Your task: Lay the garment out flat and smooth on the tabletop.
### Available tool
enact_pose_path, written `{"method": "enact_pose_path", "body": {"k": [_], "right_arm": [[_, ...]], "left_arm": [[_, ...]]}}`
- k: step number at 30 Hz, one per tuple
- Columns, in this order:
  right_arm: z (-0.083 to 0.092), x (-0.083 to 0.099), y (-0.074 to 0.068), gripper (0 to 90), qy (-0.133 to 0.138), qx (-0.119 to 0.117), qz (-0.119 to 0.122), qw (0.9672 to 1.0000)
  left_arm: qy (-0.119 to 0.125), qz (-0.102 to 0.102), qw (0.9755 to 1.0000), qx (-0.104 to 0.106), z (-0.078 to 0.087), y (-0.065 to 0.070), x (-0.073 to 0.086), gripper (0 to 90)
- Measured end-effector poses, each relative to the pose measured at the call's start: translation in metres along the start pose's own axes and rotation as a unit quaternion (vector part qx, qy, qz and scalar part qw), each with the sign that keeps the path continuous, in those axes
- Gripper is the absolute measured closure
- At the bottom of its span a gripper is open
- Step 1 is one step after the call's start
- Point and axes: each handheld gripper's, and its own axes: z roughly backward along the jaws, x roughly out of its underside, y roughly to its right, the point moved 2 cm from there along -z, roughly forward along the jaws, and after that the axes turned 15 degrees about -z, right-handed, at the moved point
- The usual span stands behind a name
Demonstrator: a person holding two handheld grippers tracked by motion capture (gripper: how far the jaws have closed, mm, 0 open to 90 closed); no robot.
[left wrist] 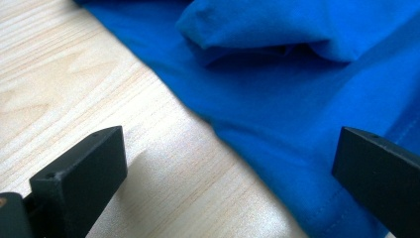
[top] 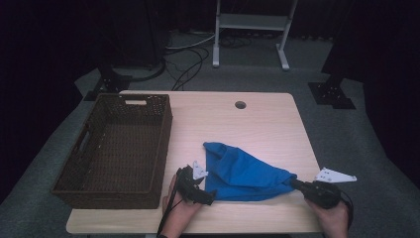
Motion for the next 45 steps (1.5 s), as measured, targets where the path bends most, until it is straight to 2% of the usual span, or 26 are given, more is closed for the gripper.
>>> {"method": "enact_pose_path", "body": {"k": [7,12,18,23,27,32,37,41,43,45], "right_arm": [[0.010,0.004,0.003,83.5,0.014,-0.003,-0.006,0.9999],[0.022,0.008,0.010,75.5,0.027,0.004,-0.022,0.9994],[0.028,0.010,0.015,55.2,0.034,-0.008,-0.035,0.9988],[0.022,0.010,0.012,37.1,0.033,-0.011,-0.027,0.9990],[0.014,0.011,0.009,19.1,0.021,-0.012,-0.011,0.9997],[0.004,0.011,0.005,1.3,0.007,0.026,0.013,0.9996],[-0.002,0.012,0.004,0.0,0.007,0.038,0.026,0.9989],[-0.004,0.013,0.005,0.0,0.001,0.037,0.020,0.9991],[-0.006,0.013,0.006,0.0,-0.002,0.036,0.020,0.9991],[-0.007,0.013,0.006,0.0,-0.003,0.036,0.021,0.9991]], "left_arm": [[0.000,0.000,1.0000,0.000,0.000,0.000,0.000,0.4],[0.000,0.000,1.0000,0.000,0.000,0.000,0.000,0.4],[-0.001,0.000,1.0000,0.000,0.000,0.000,0.000,0.4],[0.000,0.000,1.0000,-0.001,0.000,0.000,0.000,0.4],[-0.001,0.000,1.0000,-0.001,0.000,0.000,0.000,0.4],[-0.001,0.000,1.0000,-0.001,0.000,0.000,0.000,0.4],[-0.001,0.000,1.0000,-0.001,0.000,0.000,0.000,0.3],[0.000,-0.001,1.0000,0.000,0.000,0.000,0.000,0.3],[0.008,-0.015,0.9998,-0.003,0.001,0.001,-0.001,0.3],[0.018,-0.017,0.9997,0.004,0.001,0.002,-0.003,0.2]]}}
